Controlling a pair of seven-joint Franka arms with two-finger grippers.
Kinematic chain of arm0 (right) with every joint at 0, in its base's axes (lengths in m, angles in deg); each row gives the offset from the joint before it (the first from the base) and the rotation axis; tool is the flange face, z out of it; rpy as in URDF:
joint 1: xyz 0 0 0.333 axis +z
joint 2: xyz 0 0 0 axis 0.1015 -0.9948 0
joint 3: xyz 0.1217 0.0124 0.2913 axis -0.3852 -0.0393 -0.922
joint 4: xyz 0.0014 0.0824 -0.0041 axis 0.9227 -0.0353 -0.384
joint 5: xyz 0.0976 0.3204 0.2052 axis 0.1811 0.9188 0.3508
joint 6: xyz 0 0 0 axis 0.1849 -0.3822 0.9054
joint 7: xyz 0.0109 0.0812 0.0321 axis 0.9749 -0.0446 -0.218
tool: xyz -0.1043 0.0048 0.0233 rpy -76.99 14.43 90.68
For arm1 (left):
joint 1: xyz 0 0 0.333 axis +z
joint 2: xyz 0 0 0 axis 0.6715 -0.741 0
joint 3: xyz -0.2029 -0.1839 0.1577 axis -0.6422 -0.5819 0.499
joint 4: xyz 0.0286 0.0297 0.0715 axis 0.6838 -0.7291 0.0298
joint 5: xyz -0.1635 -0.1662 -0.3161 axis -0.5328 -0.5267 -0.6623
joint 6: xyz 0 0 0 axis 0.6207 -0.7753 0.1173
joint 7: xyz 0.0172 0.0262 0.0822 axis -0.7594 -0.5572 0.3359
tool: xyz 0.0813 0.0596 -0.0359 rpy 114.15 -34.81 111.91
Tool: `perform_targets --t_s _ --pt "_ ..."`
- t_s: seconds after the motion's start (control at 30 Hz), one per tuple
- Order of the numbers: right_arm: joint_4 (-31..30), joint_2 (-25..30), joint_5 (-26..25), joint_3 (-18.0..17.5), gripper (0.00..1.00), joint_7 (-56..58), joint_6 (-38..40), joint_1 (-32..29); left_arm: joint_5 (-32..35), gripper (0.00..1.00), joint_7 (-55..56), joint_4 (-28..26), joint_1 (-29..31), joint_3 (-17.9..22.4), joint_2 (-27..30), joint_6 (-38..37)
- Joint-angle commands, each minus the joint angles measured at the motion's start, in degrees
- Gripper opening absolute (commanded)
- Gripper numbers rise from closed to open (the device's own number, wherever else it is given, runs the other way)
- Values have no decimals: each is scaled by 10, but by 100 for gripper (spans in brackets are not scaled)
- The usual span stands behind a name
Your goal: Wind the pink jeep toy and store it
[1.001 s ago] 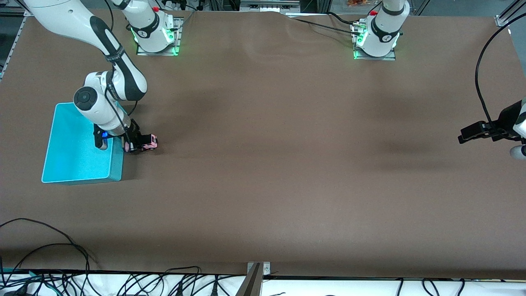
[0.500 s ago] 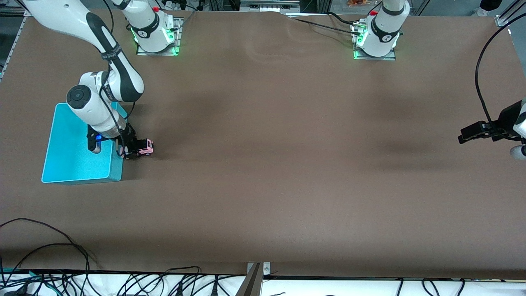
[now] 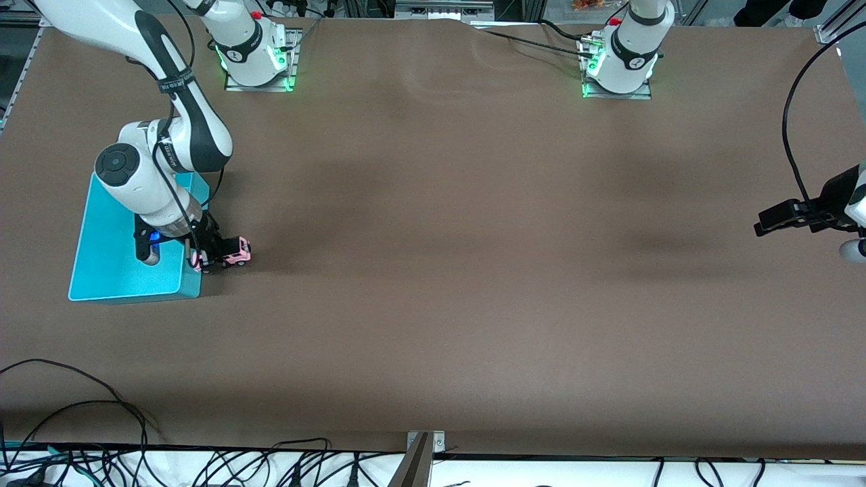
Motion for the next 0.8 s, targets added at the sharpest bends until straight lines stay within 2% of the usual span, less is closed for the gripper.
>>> perform_targets --t_s 0.0,0.13,0.27,0.37,0.5,0.77 --pt "13 9 -14 -6 0 23 15 -3 -15 100 -11 -16 5 -1 17 -2" --pt "34 16 -24 -5 0 92 72 -3 -15 100 -11 -16 5 -1 17 -1" --pt "79 16 -26 -1 0 218 179 -4 -15 100 -11 -16 5 -1 16 -1" --pt "101 17 -21 16 0 300 232 -4 -15 100 -11 -16 5 -1 16 -1" --pt "109 21 -21 34 0 378 262 -4 -15 100 -11 -16 5 -1 16 -1" --pt "107 23 -21 87 0 542 265 -4 -15 100 -11 -16 5 -1 16 -1"
